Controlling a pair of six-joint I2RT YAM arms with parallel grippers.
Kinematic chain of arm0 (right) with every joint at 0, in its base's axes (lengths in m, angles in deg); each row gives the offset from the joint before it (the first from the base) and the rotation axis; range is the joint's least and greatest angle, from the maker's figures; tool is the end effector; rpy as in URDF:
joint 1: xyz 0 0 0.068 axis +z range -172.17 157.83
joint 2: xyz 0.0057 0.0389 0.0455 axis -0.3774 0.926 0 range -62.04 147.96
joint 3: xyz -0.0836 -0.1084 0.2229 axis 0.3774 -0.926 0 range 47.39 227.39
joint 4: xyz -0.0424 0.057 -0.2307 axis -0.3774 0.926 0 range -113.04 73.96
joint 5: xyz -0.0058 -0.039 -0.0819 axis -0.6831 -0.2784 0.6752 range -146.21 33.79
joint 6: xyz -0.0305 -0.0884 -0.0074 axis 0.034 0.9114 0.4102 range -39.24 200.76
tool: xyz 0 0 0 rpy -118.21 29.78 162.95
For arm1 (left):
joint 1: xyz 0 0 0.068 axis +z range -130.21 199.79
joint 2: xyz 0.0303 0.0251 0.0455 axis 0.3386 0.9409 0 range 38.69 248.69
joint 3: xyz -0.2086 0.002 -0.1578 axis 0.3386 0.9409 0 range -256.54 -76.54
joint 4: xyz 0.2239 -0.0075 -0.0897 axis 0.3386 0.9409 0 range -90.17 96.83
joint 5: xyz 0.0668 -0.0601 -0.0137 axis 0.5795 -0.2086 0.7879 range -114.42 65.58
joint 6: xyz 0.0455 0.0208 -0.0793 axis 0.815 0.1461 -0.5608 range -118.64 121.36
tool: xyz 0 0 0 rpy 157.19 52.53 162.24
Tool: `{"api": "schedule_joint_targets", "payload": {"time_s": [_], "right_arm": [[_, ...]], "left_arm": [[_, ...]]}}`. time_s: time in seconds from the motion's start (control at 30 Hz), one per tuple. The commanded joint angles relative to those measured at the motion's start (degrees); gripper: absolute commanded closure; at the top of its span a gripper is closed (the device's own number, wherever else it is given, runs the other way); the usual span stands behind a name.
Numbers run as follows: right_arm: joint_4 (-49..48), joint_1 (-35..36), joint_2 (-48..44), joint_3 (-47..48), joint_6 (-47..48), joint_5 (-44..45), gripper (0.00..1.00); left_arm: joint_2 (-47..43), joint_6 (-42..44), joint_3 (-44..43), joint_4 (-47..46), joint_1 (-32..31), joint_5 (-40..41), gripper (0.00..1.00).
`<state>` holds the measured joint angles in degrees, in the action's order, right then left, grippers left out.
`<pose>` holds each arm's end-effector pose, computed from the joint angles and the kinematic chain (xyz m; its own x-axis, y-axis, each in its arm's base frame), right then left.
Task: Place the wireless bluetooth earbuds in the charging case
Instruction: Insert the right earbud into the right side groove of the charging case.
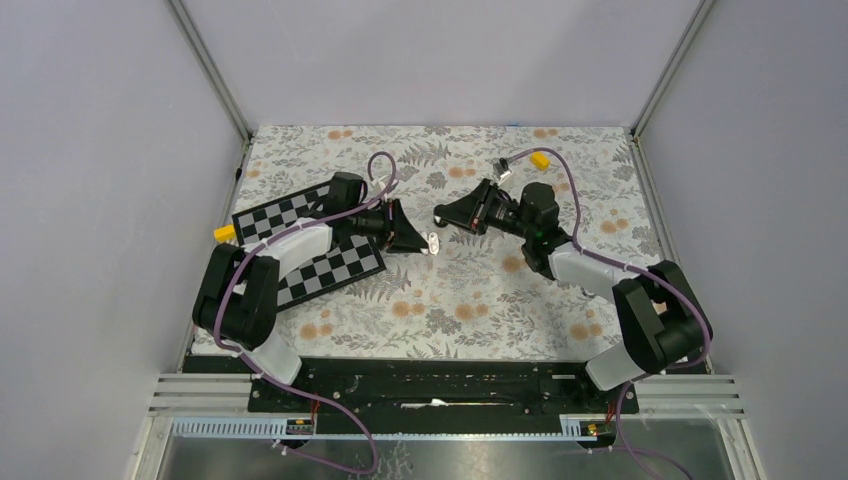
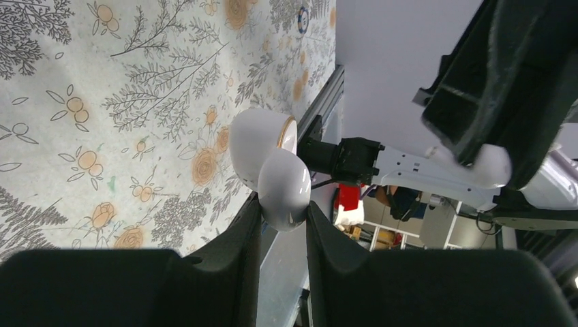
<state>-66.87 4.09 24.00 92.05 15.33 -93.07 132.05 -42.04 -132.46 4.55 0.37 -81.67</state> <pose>0.2927 0.2009 0.2686 -0.7948 0.4193 -0.4388 -0.4057 0.1708 0.8979 0.2945 -0.1793 0.1969 -0.9875 -0.0459 -0.1508 0.1231 0.3734 -0.9195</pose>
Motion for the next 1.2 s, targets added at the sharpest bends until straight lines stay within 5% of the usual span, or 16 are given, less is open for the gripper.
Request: {"api": "schedule_joint_targets", "payload": {"time_s": [0.0,1.17], "right_arm": [[-10.9,1.1,1.9,-1.0,-6.1,1.5,0.87],[-10.3,1.5,7.4,-1.6,-2.5,2.0,0.88]], "left_arm": [[-2.6,-7.9,0.9,-9.3,-0.1,-0.7,1.0],[-2.8,-12.1,0.5,-12.7,-0.1,-4.7,1.0]]}}
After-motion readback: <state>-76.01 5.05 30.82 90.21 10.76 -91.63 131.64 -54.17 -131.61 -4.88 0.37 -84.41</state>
